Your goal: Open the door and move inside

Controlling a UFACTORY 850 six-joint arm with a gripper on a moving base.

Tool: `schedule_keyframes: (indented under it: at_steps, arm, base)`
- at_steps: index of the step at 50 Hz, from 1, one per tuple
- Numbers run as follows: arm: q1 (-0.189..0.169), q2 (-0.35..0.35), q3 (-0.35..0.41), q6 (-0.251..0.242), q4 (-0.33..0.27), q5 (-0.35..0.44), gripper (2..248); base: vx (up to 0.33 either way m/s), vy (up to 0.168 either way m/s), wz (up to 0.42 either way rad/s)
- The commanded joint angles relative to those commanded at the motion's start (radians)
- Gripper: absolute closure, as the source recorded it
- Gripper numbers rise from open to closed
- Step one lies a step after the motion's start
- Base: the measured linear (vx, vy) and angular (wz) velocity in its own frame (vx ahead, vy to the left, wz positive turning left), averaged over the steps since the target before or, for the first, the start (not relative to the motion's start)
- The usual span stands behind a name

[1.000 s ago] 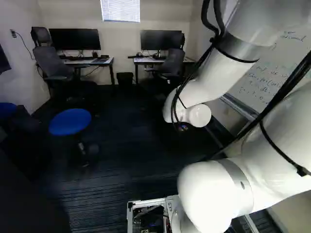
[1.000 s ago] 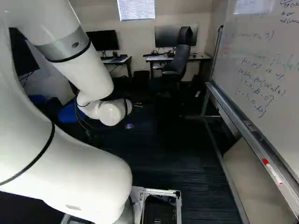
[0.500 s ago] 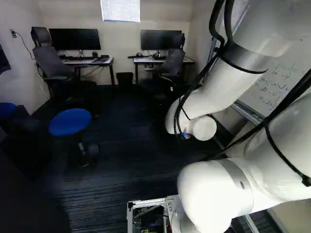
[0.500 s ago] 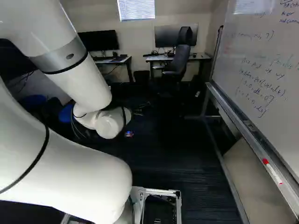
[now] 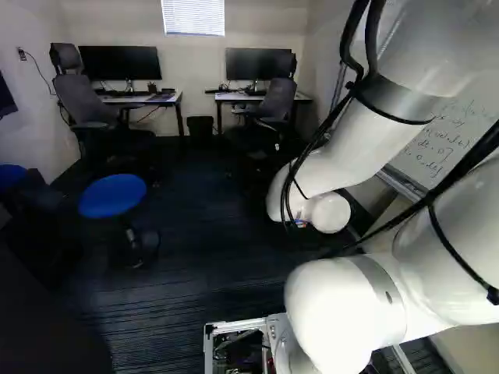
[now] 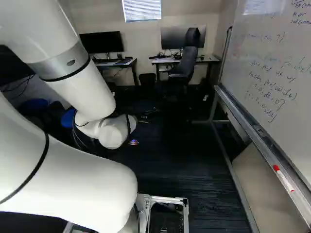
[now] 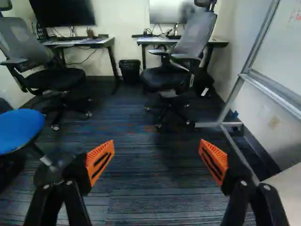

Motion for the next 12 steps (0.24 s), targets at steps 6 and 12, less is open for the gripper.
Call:
schedule_keyframes:
  at_steps: [6,12]
  arm:
    - [0.0,0.0,0.0,0.0,0.0,0.0,3]
    - [0.0,0.0,0.0,0.0,0.0,0.0,3]
  base:
    - [0.0,0.0,0.0]
    - [0.0,0.0,0.0]
